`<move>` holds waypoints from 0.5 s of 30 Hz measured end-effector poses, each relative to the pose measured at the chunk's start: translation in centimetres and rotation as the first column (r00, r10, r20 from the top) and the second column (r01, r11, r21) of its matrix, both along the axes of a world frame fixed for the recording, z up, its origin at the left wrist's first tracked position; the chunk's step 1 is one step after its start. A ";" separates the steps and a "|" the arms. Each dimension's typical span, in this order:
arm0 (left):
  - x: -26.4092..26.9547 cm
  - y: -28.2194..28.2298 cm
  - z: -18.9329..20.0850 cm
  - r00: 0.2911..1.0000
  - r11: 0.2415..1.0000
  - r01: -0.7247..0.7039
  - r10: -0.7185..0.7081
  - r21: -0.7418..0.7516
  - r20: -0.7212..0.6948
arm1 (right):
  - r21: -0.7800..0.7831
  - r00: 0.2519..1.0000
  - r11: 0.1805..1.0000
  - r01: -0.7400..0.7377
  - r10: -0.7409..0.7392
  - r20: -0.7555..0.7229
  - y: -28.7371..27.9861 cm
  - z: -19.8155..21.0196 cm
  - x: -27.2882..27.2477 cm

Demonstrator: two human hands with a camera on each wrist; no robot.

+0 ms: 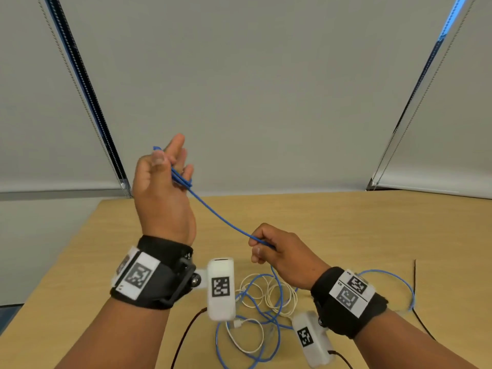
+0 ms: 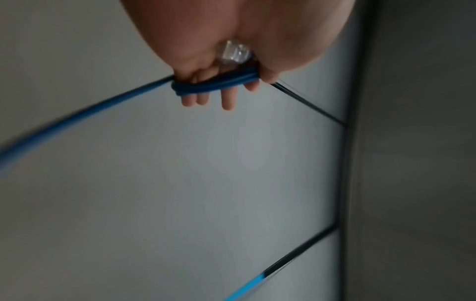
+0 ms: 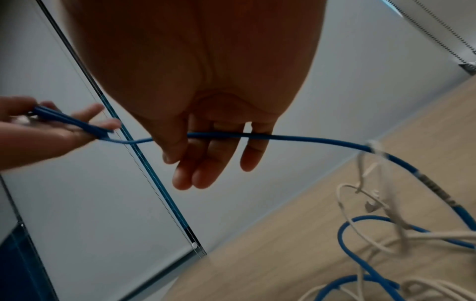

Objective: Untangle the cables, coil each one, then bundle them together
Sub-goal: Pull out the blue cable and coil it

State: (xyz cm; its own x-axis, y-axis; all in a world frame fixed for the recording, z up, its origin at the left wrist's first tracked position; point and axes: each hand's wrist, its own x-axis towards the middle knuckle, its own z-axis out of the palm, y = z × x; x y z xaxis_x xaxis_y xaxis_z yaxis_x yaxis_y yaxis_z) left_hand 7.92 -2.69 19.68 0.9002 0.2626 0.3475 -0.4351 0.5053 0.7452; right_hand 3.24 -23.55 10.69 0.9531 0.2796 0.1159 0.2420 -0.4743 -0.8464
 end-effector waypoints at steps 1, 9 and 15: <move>0.4 -0.1 -0.6 0.994 0.980 -0.111 0.113 0.167 -0.006 | 0.000 1.000 1.000 0.000 0.000 0.015 0.0 0.1 0.0; -0.7 -1.8 -7.9 0.966 0.406 0.257 -0.120 0.877 -0.228 | 0.153 0.979 0.978 0.142 -0.162 0.126 -1.1 2.8 1.3; -3.4 -3.9 -7.9 0.750 0.598 0.662 -0.522 0.452 -0.407 | 0.308 0.991 0.944 0.116 -0.131 0.026 -1.5 3.4 1.2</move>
